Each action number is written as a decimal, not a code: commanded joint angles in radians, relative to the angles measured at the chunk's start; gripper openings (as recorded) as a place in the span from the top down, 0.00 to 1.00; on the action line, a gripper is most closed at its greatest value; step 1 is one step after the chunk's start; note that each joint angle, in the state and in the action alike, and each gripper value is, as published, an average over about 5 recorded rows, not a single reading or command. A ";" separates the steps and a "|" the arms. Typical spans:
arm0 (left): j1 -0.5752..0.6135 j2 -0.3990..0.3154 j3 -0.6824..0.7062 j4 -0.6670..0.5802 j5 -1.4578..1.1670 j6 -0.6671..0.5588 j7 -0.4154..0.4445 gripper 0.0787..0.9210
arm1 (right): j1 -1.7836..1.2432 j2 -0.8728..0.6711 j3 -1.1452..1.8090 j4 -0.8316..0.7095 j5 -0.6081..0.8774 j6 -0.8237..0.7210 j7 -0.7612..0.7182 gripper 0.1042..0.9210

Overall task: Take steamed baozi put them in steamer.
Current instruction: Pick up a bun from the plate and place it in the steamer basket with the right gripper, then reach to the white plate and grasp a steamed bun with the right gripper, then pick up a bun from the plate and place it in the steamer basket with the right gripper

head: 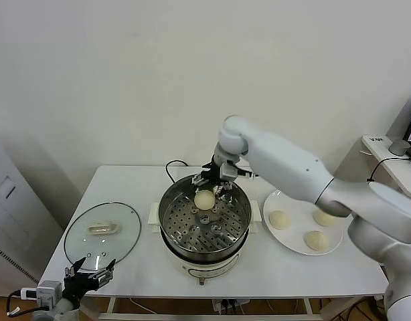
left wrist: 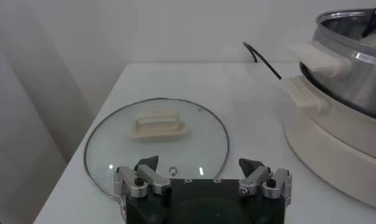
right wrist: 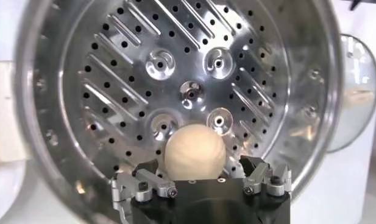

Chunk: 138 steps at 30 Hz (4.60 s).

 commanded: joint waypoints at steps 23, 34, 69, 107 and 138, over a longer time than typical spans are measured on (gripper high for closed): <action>-0.002 0.000 0.000 -0.007 -0.004 0.005 0.001 0.12 | 0.115 -0.303 -0.297 -0.287 0.483 -0.684 -0.080 0.12; -0.010 0.001 0.001 -0.004 -0.004 0.010 0.001 0.12 | -0.091 -0.260 -0.174 -0.360 0.388 -0.690 -0.039 0.12; -0.020 0.000 0.009 0.014 -0.003 0.007 0.003 0.12 | -0.300 -0.109 0.109 -0.539 0.149 -0.664 0.063 0.32; -0.022 -0.004 0.010 -0.017 0.002 0.011 -0.001 0.12 | 0.629 -0.277 -0.694 0.262 1.162 -1.214 0.144 0.49; -0.022 -0.010 0.011 -0.005 -0.003 0.008 0.000 0.12 | 0.238 -0.001 -0.572 0.332 1.187 -1.453 0.627 0.49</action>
